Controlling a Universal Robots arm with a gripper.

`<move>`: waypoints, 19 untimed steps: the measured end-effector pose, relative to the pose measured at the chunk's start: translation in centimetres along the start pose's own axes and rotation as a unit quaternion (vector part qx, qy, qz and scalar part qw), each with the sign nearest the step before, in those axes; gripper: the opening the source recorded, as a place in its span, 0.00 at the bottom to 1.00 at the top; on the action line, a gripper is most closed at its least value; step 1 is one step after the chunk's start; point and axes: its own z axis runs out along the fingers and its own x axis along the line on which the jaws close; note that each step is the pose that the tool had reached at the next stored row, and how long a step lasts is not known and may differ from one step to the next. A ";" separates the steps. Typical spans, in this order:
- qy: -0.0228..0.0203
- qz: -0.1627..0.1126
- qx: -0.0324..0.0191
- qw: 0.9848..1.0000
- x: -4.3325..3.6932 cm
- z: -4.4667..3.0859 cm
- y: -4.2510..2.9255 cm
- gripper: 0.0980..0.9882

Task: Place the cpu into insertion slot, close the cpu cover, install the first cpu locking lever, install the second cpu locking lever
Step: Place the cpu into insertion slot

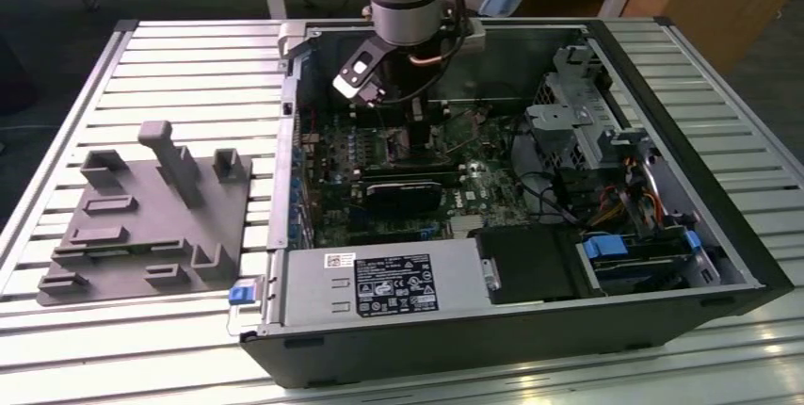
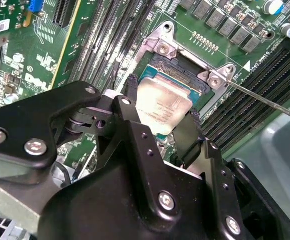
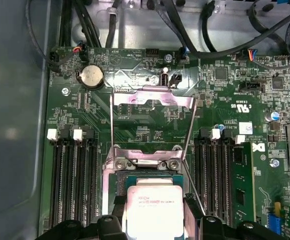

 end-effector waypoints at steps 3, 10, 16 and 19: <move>0.000 0.001 0.000 1.000 0.02 0.43 -0.06 0.49; 0.010 0.002 0.000 1.000 0.05 0.75 -0.10 0.49; 0.014 0.003 0.000 1.000 0.05 1.01 -0.15 0.49; 0.019 0.004 0.000 1.000 0.06 1.07 -0.16 0.49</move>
